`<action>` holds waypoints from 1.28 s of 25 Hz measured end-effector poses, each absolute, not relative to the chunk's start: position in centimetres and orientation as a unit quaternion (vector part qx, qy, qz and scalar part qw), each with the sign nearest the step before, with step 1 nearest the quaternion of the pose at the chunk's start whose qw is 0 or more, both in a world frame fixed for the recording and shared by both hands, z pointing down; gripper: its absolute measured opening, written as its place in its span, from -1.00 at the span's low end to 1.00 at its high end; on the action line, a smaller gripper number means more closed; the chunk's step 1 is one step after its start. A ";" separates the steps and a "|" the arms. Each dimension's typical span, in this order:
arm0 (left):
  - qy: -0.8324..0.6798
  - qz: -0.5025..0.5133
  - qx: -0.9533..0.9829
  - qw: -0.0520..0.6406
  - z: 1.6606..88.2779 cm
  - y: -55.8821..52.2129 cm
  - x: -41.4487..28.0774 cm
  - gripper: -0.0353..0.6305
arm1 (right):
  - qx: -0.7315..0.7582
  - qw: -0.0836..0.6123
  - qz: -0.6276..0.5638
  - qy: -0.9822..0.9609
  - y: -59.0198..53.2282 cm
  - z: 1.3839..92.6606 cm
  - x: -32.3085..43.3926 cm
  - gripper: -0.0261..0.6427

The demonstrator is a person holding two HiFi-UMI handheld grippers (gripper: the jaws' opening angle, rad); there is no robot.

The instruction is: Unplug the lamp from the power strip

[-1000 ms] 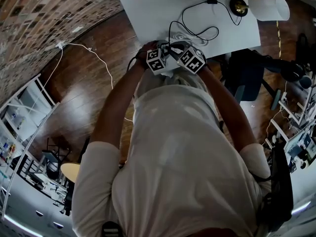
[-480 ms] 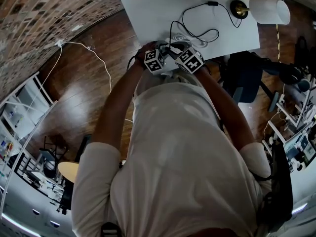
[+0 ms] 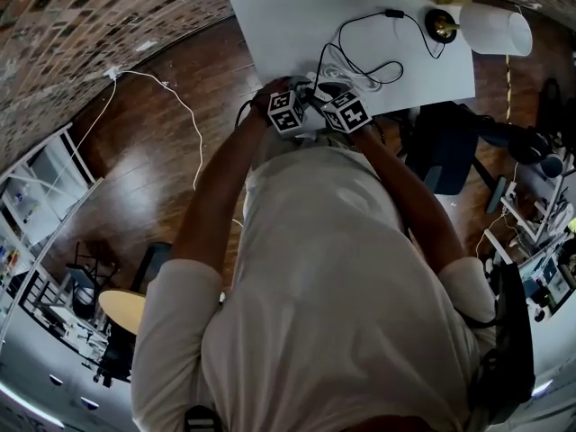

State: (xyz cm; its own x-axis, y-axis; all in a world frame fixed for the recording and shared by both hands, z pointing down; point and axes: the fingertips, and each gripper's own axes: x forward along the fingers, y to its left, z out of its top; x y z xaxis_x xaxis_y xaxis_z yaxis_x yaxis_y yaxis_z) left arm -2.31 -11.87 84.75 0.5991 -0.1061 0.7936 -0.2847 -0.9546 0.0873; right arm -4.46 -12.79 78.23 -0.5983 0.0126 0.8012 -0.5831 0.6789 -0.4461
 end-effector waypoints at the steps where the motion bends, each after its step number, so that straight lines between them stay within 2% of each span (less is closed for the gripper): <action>1: -0.109 0.436 0.888 0.102 84.8 -11.9 -2.3 -0.34 | 0.170 0.402 0.364 -0.823 -12.8 78.1 -4.5 -0.51; 2: -0.109 0.437 0.887 0.101 84.9 -11.9 -2.3 -0.34 | 0.164 0.395 0.362 -0.828 -12.9 77.9 -4.7 -0.59; 6: -0.099 0.433 0.889 0.107 84.7 -11.5 -2.3 -0.34 | 0.141 0.400 0.337 -0.841 -12.8 78.1 -5.2 -0.69; 9: -0.077 0.433 0.892 0.108 84.7 -10.7 -2.1 -0.04 | 0.131 0.404 0.330 -0.843 -12.7 78.4 -5.5 -0.80; 15: -0.113 0.436 0.884 0.122 84.8 -11.8 -2.3 -0.30 | 0.125 0.399 0.329 -0.846 -12.4 78.2 -5.6 -0.87; 20: -0.115 0.444 0.883 0.102 85.0 -11.7 -2.3 -0.29 | 0.127 0.413 0.328 -0.840 -12.3 78.2 -5.5 -0.88; 32: -0.119 0.446 0.881 0.105 85.0 -11.7 -2.3 -0.29 | 0.138 0.414 0.290 -0.852 -12.1 77.9 -5.3 -0.89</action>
